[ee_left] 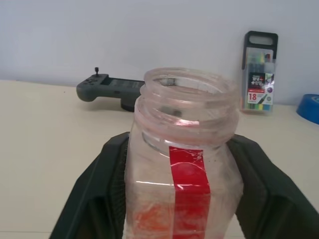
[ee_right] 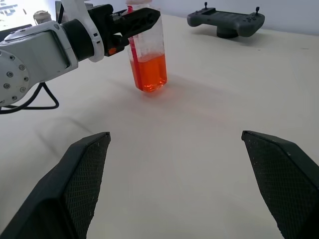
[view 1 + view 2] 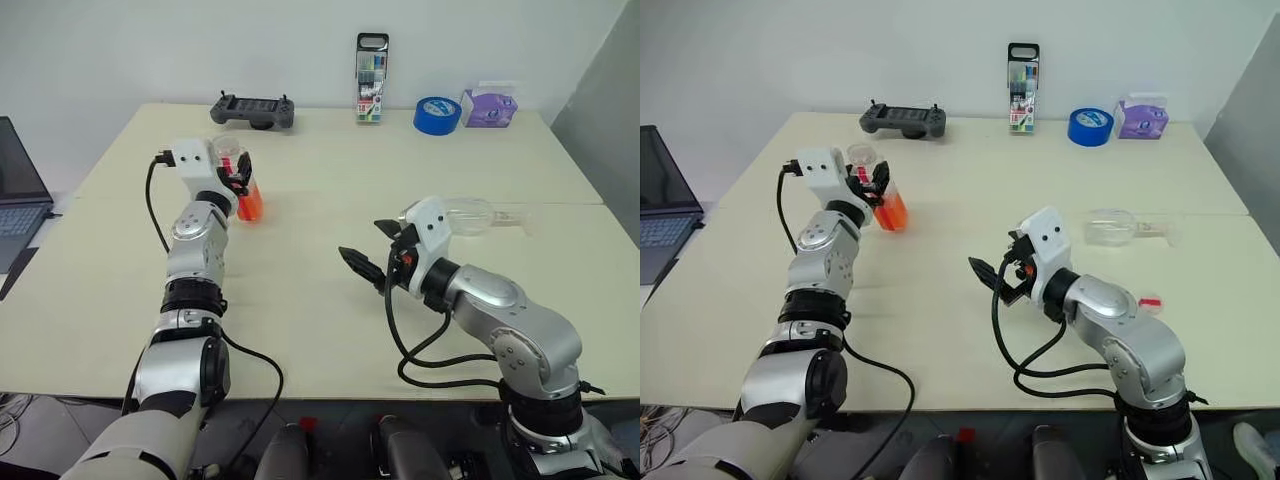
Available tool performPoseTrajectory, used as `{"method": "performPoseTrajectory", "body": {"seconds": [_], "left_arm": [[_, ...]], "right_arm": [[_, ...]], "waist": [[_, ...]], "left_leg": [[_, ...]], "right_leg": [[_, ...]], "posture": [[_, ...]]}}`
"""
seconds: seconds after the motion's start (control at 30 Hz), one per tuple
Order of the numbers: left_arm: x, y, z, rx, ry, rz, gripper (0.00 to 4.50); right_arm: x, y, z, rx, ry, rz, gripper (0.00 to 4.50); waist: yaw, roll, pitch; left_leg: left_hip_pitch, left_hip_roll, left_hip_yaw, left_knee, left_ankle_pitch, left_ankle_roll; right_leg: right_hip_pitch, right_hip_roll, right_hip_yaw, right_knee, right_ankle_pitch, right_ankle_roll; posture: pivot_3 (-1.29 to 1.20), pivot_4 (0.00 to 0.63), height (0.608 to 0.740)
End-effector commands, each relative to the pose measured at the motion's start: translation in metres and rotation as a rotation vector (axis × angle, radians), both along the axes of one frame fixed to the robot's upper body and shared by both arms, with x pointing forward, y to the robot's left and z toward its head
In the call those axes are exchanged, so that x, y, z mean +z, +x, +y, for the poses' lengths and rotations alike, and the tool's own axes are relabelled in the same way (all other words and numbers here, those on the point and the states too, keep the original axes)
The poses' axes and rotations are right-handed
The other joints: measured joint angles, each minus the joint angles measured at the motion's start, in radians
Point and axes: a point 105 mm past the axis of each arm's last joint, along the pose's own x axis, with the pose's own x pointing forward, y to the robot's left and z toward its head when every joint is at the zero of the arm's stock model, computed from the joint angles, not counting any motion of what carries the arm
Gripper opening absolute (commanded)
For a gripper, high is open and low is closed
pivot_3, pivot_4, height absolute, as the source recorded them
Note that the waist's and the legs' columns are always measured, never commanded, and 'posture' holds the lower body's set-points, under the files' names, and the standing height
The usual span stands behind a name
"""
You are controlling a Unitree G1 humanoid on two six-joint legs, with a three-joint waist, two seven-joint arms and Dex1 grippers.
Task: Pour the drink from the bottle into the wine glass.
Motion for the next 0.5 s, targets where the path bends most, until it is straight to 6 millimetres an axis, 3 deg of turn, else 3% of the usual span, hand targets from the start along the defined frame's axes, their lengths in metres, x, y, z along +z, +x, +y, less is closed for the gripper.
{"method": "performPoseTrajectory", "body": {"seconds": [0.03, 0.1, 0.5], "left_arm": [[0.021, -0.005, 0.009, 0.023, 0.006, -0.069, 4.07], [0.019, -0.006, 0.01, 0.03, 0.004, -0.065, 4.48], [0.008, -0.021, 0.02, 0.049, 0.005, -0.035, 4.48]], "right_arm": [[0.009, -0.003, 0.002, 0.017, 0.007, -0.048, 4.5], [0.008, -0.003, 0.002, 0.018, 0.004, -0.049, 4.5], [0.008, 0.003, -0.01, -0.002, -0.016, -0.056, 4.5]], "waist": [[0.0, 0.0, 0.0], [0.0, 0.0, 0.0], [0.0, 0.0, 0.0]], "left_leg": [[0.0, 0.0, 0.0, 0.0, 0.0, 0.0], [0.0, 0.0, 0.0, 0.0, 0.0, 0.0], [0.0, 0.0, 0.0, 0.0, 0.0, 0.0]], "right_leg": [[0.0, 0.0, 0.0, 0.0, 0.0, 0.0], [0.0, 0.0, 0.0, 0.0, 0.0, 0.0], [0.0, 0.0, 0.001, 0.001, 0.0, 0.0]], "posture": [[0.0, 0.15, 0.74], [0.0, 0.15, 0.74], [0.0, 0.15, 0.74]]}}
